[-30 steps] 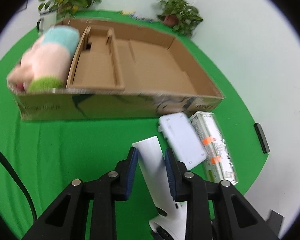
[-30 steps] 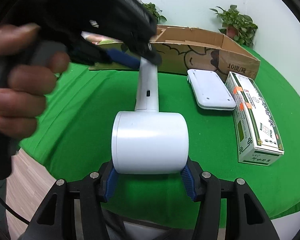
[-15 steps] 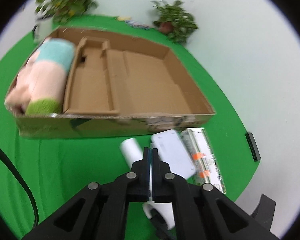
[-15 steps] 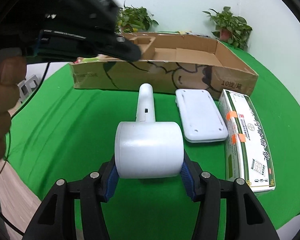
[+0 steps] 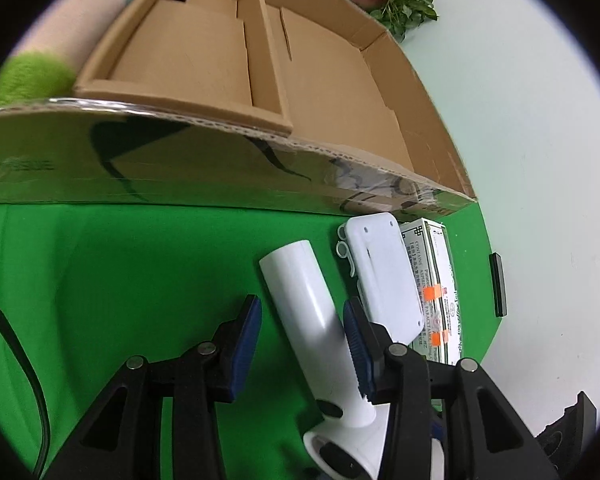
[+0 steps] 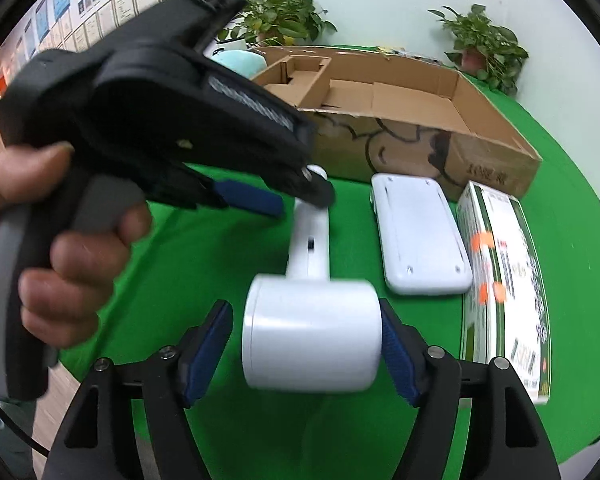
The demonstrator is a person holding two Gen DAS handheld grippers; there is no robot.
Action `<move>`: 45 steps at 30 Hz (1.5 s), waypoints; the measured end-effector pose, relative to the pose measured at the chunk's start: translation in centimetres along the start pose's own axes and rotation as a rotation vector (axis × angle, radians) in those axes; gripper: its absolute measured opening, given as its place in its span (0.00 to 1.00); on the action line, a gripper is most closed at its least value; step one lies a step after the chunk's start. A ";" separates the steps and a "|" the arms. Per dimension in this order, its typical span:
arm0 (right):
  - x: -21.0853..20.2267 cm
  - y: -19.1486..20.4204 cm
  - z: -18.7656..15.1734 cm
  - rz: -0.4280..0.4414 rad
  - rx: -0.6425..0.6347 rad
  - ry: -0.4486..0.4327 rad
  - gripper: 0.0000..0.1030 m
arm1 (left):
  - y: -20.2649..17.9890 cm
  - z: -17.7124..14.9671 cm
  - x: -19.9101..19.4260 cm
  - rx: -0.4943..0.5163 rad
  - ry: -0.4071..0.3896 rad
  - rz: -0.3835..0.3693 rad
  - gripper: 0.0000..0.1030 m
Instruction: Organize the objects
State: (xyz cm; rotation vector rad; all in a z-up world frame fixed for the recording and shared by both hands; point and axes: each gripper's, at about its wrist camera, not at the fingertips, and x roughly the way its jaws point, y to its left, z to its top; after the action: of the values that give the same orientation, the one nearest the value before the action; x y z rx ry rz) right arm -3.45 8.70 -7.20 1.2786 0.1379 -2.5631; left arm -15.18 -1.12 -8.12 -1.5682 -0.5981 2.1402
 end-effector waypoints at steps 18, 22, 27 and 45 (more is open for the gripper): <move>-0.9 1.2 -2.6 -0.108 -0.006 -0.036 0.51 | -3.0 -0.7 -0.7 0.088 -0.053 0.086 0.32; -0.9 0.8 -2.4 -0.105 0.015 -0.027 0.51 | -4.2 -0.6 -2.4 0.123 -0.104 0.089 0.30; -1.5 1.0 -2.1 -0.105 0.045 -0.031 0.50 | -6.1 -0.2 -4.2 0.178 -0.156 0.109 0.29; -4.0 -1.6 10.1 -0.107 0.115 -0.157 0.50 | -12.5 12.1 -8.8 0.318 -0.252 0.136 0.29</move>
State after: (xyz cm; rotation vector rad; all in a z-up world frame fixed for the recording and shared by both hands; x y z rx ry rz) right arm -9.35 9.03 2.05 1.1307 0.0288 -2.7874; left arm -23.34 2.97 9.09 -1.2097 -0.2131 2.4144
